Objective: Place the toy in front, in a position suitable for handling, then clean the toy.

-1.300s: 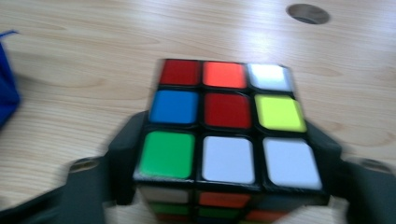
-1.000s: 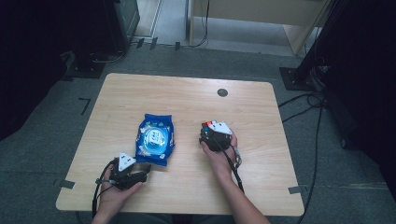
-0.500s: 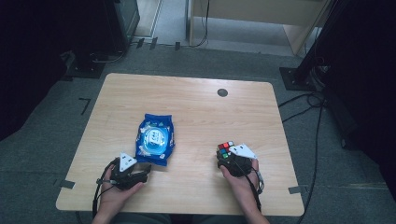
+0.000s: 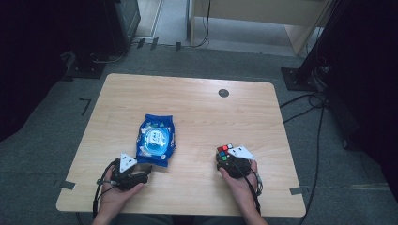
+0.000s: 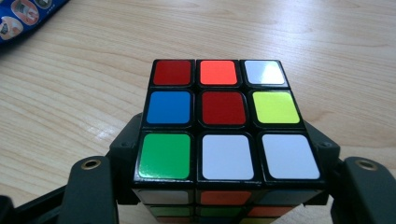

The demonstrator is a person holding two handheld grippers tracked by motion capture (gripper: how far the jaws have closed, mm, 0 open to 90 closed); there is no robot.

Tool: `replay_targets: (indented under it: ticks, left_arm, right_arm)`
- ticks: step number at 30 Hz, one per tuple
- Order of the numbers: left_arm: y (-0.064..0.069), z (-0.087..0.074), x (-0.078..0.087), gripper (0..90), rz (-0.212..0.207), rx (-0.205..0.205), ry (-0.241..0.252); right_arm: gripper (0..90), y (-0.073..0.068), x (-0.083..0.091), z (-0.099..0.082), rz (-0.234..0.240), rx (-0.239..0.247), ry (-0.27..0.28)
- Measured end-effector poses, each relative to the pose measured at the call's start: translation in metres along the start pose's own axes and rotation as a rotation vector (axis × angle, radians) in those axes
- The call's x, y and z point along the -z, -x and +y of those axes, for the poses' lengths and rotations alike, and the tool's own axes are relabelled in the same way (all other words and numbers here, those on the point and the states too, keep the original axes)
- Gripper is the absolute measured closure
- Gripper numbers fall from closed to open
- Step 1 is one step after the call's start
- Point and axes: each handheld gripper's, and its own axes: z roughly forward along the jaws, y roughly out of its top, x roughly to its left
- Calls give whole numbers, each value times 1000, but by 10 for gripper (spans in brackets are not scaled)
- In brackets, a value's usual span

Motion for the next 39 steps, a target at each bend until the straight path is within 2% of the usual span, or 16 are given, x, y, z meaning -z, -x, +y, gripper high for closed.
replay_targets:
  ticks: [9,13,19,23,28,34,39]
  left_arm:
    - [0,0,1,321,2,0,3]
    - [0,-1,1,321,3,2,8]
    - [1,-1,2,322,12,-2,20]
    - [2,-1,4,328,22,-4,38]
    - [3,-2,5,350,25,-10,48]
    - [4,-2,5,439,24,-22,57]
    - [4,-3,5,509,12,-28,55]
  right_arm:
    - [336,3,6,5,12,6,32]
    - [292,2,11,7,9,14,50]
    - [260,-5,26,20,-8,44,115]
    - [262,-15,31,28,5,60,139]
    - [316,-35,34,40,61,70,162]
    - [474,-71,23,53,228,94,163]
    - [641,-106,6,58,326,146,142]
